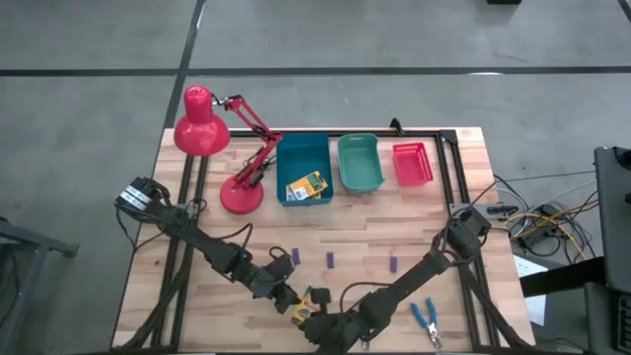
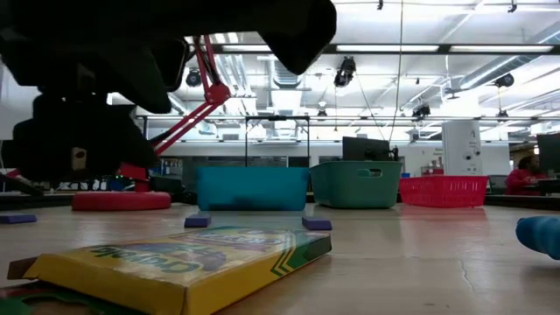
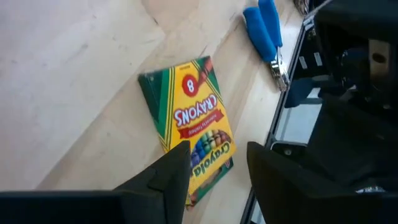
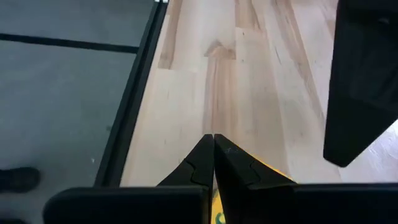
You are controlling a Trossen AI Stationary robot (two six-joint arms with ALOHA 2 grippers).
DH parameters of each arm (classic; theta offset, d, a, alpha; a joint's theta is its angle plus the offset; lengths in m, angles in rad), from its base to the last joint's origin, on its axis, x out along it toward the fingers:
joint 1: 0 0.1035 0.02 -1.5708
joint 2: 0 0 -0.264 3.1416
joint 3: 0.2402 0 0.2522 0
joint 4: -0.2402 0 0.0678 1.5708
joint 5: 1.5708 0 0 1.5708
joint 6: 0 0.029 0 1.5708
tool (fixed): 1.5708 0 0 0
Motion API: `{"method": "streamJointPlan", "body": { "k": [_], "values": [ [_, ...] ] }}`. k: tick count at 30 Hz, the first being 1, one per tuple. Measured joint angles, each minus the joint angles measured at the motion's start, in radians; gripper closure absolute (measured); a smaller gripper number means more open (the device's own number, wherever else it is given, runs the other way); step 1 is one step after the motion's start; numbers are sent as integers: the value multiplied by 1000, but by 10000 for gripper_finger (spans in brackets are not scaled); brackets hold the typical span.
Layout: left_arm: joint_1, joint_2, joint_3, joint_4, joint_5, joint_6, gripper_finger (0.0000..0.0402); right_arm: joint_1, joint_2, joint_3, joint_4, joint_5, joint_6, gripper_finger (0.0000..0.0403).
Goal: Pick & Place School Supplies
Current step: Put the crayon box into the blue bin
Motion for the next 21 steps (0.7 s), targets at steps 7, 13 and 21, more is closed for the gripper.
{"method": "streamJointPlan", "body": {
  "k": [7, 13, 21],
  "values": [
    [-1, 0, 0, 0, 0, -1, 238, 1, -1, -4, -40, 44, 283, 394],
    [1, 0, 0, 0, -2, -2, 238, 18, -1, -24, -100, 222, 432, 394],
    [1, 0, 0, 0, -4, -2, 238, 59, -1, -37, -209, 250, 451, 394]
  ]
}}
